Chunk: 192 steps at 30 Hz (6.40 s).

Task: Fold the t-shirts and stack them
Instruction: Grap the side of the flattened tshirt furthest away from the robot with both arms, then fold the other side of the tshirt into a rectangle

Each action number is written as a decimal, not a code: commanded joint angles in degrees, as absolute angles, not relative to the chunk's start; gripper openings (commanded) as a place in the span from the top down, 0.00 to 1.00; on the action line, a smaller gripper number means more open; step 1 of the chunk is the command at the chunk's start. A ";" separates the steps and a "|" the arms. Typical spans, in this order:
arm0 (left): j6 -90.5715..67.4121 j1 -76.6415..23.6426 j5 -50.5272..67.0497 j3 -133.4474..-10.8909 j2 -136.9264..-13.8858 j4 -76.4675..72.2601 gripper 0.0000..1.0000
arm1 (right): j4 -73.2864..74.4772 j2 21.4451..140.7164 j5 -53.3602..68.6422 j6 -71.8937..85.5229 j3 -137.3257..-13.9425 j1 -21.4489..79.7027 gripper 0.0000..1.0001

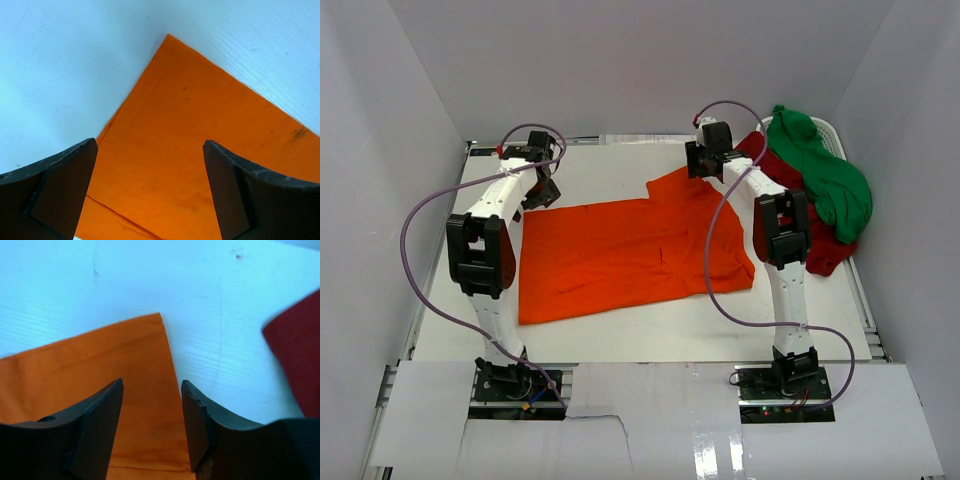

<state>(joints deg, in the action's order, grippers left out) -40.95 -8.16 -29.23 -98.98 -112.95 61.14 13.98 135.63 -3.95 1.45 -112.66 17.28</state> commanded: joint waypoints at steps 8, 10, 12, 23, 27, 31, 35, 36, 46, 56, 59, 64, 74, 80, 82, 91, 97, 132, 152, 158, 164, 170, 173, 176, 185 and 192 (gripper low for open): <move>-41.22 -7.30 -30.32 -102.30 -113.47 60.03 0.02 | 6.43 139.83 1.30 0.44 -118.48 17.14 0.32; -41.13 -6.77 -29.71 -102.30 -113.47 59.85 0.02 | 4.75 139.92 1.76 0.27 -117.43 17.14 0.32; -40.69 -5.81 -28.40 -102.30 -113.47 59.33 0.02 | 1.42 139.83 2.11 0.26 -116.11 17.14 0.32; -39.64 -3.87 -26.98 -101.87 -112.76 58.54 0.02 | -0.18 142.64 1.23 4.65 -117.59 16.00 0.38; -39.64 -3.69 -27.07 -101.16 -112.76 58.36 0.02 | 3.68 144.31 0.88 6.94 -120.05 15.47 0.39; -39.64 -3.52 -27.07 -100.20 -112.68 57.92 0.02 | 5.35 145.01 2.10 8.52 -120.40 14.68 0.41; -39.64 -3.43 -27.07 -100.02 -112.50 57.92 0.02 | 7.38 146.42 3.33 9.05 -122.25 14.41 0.42; -39.64 -3.43 -27.07 -99.93 -112.50 57.83 0.02 | 7.73 146.60 3.95 9.23 -122.86 14.33 0.46; -39.64 -3.25 -27.42 -98.61 -112.15 57.39 0.02 | 10.54 146.69 7.65 9.76 -122.87 14.06 0.58; -39.73 -3.16 -27.25 -98.00 -112.06 57.04 0.02 | 15.73 147.83 5.80 6.77 -124.72 14.59 0.71; -39.55 -2.99 -27.42 -97.30 -112.41 56.69 0.02 | 14.59 147.48 5.80 6.94 -123.66 14.68 0.77; -39.64 -0.97 -25.40 -96.42 -114.17 55.81 0.02 | 12.13 146.78 4.84 7.21 -123.13 14.68 0.84; -39.55 -0.09 -21.10 -99.66 -118.73 55.20 0.21 | 8.97 144.06 5.54 7.12 -120.42 14.59 0.92; -39.37 -0.09 -19.07 -102.39 -119.88 55.20 0.29 | 7.65 142.91 7.12 6.77 -118.30 14.59 0.92; -39.37 1.74 -19.77 -102.92 -120.23 55.20 0.29 | 7.56 142.91 7.64 6.33 -118.56 14.59 0.92; -40.34 1.93 -19.60 -105.91 -124.54 55.37 0.30 | 7.29 141.77 8.52 5.19 -117.95 14.59 0.92; -39.90 1.93 -18.11 -108.54 -127.61 55.72 0.38 | 7.12 141.50 8.96 5.10 -117.77 14.59 0.92; -40.87 2.55 -18.72 -111.36 -132.10 56.69 0.69 | 6.50 140.54 10.11 4.39 -117.42 14.59 0.92; -39.46 2.90 -17.05 -113.91 -131.31 56.78 1.00 | 3.17 134.92 11.51 2.73 -118.48 14.06 0.92; -39.46 2.90 -16.18 -111.54 -126.57 55.99 1.00 | 1.23 129.57 12.04 2.11 -112.78 13.71 0.92; -39.99 2.81 -17.22 -106.72 -122.09 55.37 1.00 | -4.90 121.83 12.13 2.90 -100.23 13.62 0.92; -40.17 2.81 -18.72 -101.00 -117.34 54.23 1.00 | -5.71 118.39 12.92 3.43 -95.20 13.36 0.92; -40.34 2.81 -18.46 -99.50 -115.58 53.79 1.00 | -5.80 116.81 13.36 3.43 -93.61 13.27 0.92; -40.43 2.81 -18.46 -97.21 -113.74 53.18 1.00 | -6.06 114.79 13.36 3.34 -90.80 13.36 0.92; -40.69 2.81 -18.54 -90.71 -109.95 51.07 1.00 | -8.17 107.32 14.41 3.43 -82.10 13.27 0.92; -40.78 2.81 -18.28 -87.54 -107.67 49.40 1.00 | -8.09 101.17 14.85 3.43 -76.56 13.27 0.92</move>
<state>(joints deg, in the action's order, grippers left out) -40.49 2.46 -17.34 -88.23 -112.40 51.18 -5.65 104.66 13.89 3.27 -78.22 13.56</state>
